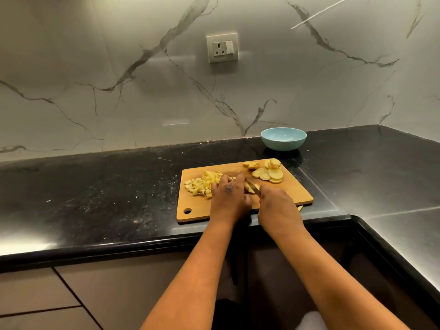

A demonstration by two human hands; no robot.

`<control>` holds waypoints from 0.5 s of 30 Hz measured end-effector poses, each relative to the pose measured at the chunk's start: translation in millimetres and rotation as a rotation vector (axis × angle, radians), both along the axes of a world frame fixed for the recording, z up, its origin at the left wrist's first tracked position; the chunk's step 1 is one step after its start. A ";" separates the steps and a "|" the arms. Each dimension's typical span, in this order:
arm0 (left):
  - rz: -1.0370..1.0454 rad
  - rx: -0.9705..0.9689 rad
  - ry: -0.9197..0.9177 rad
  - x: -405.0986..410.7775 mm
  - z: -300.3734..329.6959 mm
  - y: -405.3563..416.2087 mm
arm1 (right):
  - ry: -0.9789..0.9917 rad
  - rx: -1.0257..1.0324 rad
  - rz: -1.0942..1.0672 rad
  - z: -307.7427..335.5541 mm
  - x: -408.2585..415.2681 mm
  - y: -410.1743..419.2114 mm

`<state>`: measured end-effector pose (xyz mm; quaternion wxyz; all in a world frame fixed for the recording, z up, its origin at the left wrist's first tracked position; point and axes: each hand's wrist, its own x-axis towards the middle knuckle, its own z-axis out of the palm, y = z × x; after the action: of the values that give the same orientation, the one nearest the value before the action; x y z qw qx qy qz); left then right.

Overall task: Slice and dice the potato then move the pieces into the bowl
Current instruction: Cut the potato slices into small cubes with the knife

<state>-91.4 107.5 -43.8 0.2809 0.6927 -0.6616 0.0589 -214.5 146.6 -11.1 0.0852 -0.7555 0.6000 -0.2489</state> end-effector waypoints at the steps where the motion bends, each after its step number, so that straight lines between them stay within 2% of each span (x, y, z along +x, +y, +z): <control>1: -0.001 -0.001 -0.004 0.0 -0.9 -0.3 | 0.007 0.007 -0.002 0.4 1.0 -1.6; 7: 0.002 0.004 -0.038 -0.6 0.8 0.4 | 0.045 0.051 0.053 9.3 7.4 -13.6; 12: -0.009 0.006 -0.018 3.0 -3.1 0.2 | 0.249 0.219 0.030 30.4 -11.7 -6.1; 15: -0.014 0.016 -0.015 4.6 -5.0 -1.1 | 0.204 0.261 0.031 37.0 -36.6 -4.1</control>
<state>-86.9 106.4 -48.7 0.2710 0.6898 -0.6689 0.0569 -251.2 142.5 25.9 0.1248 -0.7686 0.6210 -0.0895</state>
